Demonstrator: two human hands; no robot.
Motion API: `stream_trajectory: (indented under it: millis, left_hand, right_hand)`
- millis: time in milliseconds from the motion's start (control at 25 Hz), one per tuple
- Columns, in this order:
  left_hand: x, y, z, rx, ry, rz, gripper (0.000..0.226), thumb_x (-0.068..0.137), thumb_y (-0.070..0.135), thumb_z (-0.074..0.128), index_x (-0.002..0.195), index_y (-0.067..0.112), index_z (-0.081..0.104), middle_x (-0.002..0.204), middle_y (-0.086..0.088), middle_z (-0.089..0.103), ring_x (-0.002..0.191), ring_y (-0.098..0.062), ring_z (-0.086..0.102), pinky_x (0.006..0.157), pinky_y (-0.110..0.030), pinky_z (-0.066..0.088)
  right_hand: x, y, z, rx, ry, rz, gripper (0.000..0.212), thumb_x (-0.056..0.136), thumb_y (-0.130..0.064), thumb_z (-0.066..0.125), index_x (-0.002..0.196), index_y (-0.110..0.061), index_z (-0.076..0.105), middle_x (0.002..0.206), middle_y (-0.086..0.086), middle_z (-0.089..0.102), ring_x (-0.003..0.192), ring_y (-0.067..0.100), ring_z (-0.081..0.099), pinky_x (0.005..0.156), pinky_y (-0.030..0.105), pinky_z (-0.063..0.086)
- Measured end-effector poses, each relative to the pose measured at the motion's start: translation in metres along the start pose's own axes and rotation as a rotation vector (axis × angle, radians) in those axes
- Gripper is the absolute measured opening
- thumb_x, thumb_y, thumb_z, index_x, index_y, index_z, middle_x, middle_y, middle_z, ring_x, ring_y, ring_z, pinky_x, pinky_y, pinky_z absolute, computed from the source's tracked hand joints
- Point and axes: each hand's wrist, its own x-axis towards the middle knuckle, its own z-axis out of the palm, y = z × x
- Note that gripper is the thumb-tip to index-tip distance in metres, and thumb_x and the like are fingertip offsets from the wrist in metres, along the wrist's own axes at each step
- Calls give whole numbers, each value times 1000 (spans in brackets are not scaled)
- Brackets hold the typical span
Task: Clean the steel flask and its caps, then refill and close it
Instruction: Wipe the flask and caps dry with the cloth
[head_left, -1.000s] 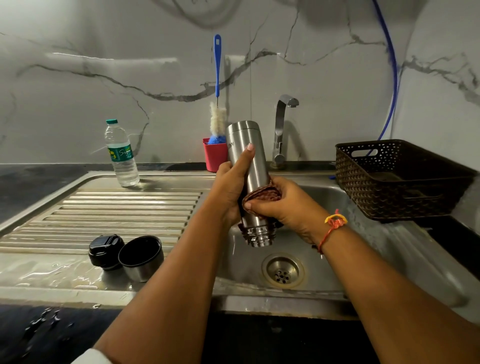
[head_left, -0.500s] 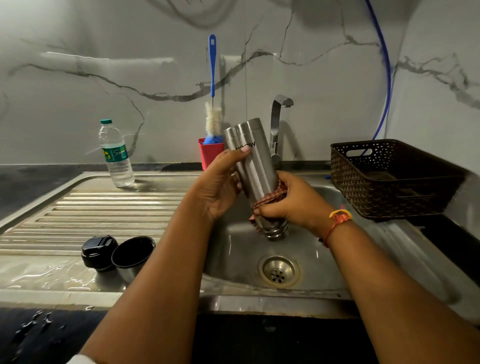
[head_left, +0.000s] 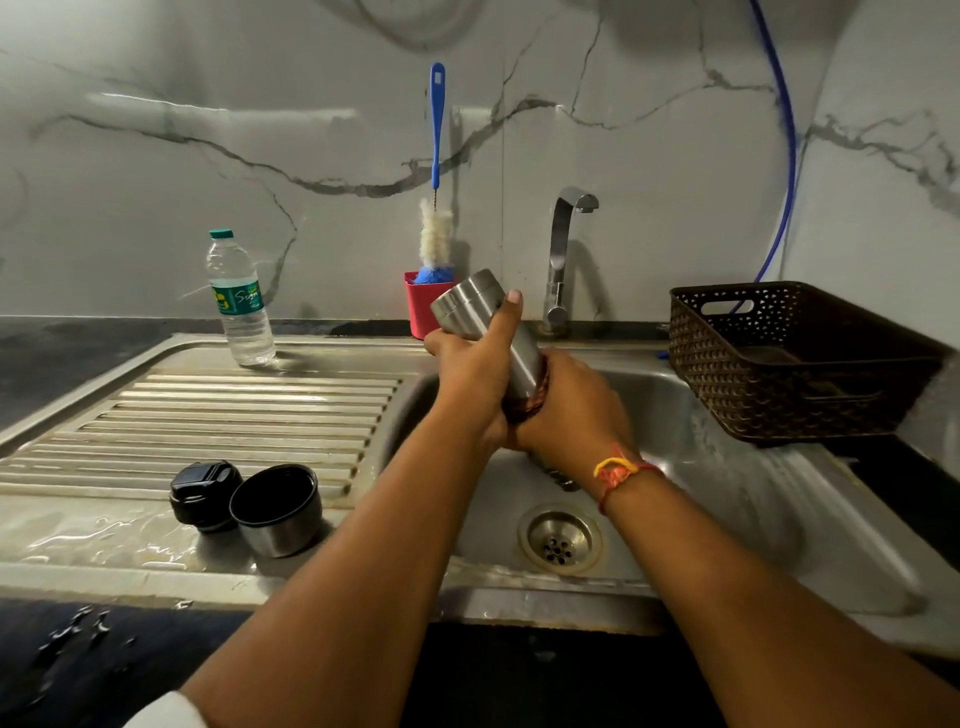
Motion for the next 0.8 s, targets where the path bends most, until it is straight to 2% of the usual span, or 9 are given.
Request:
stream_trajectory:
  millis: [80, 160, 240, 320, 400, 480, 600, 720, 800]
  left_hand:
    - [0, 7, -4, -55, -67, -34, 58, 84, 31, 82, 128, 22, 45, 116, -12, 65, 100, -31, 68, 85, -49, 59]
    - [2, 21, -17, -26, -224, 1, 50, 83, 30, 80, 125, 19, 54, 116, -14, 68, 106, -33, 68, 92, -52, 58]
    - [9, 30, -32, -2, -397, 64, 70, 75, 36, 84, 135, 16, 54, 117, -13, 71, 110, -34, 69, 97, -54, 55]
    - [16, 28, -40, -43, -536, 37, 91, 67, 41, 89, 143, 13, 48, 125, -16, 68, 115, -36, 66, 100, -54, 52]
    - [16, 24, -37, -66, -581, 27, 99, 65, 44, 91, 146, 10, 44, 131, -18, 65, 116, -34, 66, 99, -51, 53]
    - [13, 22, -29, -11, -474, 68, 98, 63, 46, 92, 142, 9, 47, 123, -17, 67, 104, -30, 70, 91, -47, 57]
    - [4, 16, -15, 89, -217, 164, 71, 78, 37, 86, 135, 19, 48, 119, -15, 66, 96, -28, 71, 80, -41, 62]
    - [3, 3, -4, 54, 20, 159, 70, 80, 37, 85, 134, 28, 41, 118, -10, 64, 99, -27, 70, 83, -44, 62]
    - [4, 3, -2, -13, 170, 120, 77, 78, 42, 85, 134, 29, 34, 115, -9, 61, 97, -28, 69, 87, -50, 60]
  right_hand:
    - [3, 4, -10, 108, -61, -19, 67, 56, -39, 87, 113, -28, 55, 100, -8, 64, 85, 14, 65, 74, 35, 58]
    - [4, 11, -28, 422, -205, -12, 62, 60, -24, 89, 115, -22, 59, 98, -3, 70, 87, 15, 69, 75, 34, 60]
    - [1, 15, -43, 673, -384, 5, 57, 67, -11, 86, 118, -16, 61, 101, 5, 73, 92, 21, 72, 78, 36, 60]
    - [-3, 13, -46, 750, -507, -6, 52, 71, -4, 83, 118, -13, 61, 102, 9, 74, 94, 25, 73, 80, 40, 60]
    - [-6, 7, -44, 762, -549, -5, 49, 72, -4, 82, 116, -13, 62, 100, 9, 75, 92, 25, 73, 79, 40, 60]
    - [-8, 2, -40, 763, -518, 17, 50, 71, -6, 83, 116, -13, 62, 98, 9, 75, 90, 25, 73, 77, 40, 60]
    - [-7, 0, -28, 648, -383, 53, 54, 65, -11, 87, 112, -15, 62, 96, 8, 74, 84, 24, 73, 77, 43, 61]
    - [-8, -8, -9, 266, -122, 89, 57, 59, -31, 88, 107, -25, 57, 95, -4, 67, 82, 16, 67, 75, 40, 60]
    - [-14, -16, 3, 7, 43, 11, 57, 65, -40, 84, 112, -25, 54, 105, -3, 63, 87, 20, 65, 73, 42, 58]
